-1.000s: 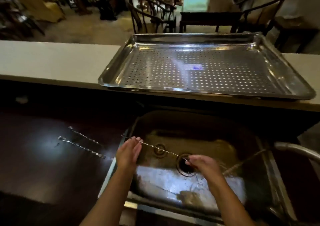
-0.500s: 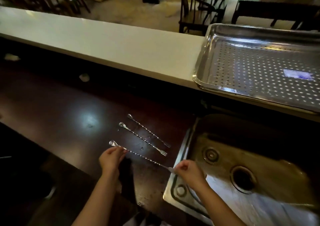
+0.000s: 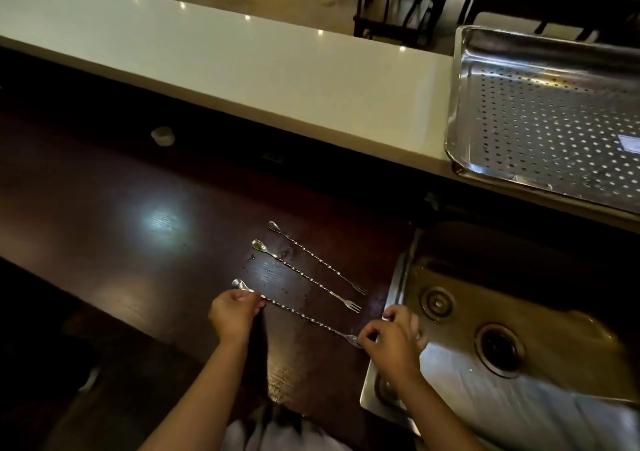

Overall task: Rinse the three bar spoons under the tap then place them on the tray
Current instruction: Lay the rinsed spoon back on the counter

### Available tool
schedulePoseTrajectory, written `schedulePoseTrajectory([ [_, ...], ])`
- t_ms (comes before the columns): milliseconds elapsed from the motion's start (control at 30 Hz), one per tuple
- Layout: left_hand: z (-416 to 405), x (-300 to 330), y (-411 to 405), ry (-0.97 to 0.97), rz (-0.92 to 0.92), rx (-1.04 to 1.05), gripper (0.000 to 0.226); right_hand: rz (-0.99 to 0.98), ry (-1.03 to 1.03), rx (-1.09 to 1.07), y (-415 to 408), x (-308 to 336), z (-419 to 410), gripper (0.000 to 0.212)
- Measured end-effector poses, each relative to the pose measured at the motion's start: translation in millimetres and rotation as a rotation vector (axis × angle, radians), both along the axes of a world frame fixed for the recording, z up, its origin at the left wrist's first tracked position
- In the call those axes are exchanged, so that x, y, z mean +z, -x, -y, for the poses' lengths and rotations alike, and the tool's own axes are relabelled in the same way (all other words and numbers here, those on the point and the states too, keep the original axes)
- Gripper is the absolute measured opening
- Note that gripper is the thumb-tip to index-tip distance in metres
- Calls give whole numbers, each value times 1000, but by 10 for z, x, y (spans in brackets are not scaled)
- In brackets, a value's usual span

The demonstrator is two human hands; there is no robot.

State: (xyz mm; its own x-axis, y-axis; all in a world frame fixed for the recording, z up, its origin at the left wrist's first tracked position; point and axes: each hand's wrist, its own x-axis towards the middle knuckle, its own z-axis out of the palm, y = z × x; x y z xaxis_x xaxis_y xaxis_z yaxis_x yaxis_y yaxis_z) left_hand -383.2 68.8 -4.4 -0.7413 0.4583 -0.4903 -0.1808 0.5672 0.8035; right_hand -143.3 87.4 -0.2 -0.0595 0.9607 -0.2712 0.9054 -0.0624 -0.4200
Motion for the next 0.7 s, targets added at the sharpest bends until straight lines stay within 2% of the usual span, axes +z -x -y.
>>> schedulePoseTrajectory([
  [167,-67,-14,79,48,-59,-112,23,93,-30,73,-26,-15,-11,5],
  [267,-98,-4,97,4,-6,-67,24,88,-81,118,4,7,-75,16],
  [367,-124,82,26,-118,142,27,24,19,-170,186,175,56,-202,25],
  [433,-147,148,-65,-168,281,51,24,49,-209,252,329,79,-293,29],
  [600,-234,243,-243,-124,506,-40,19,237,-181,365,608,63,-475,28],
  [700,-273,263,-287,-91,558,-77,20,299,-165,374,646,20,-508,21],
])
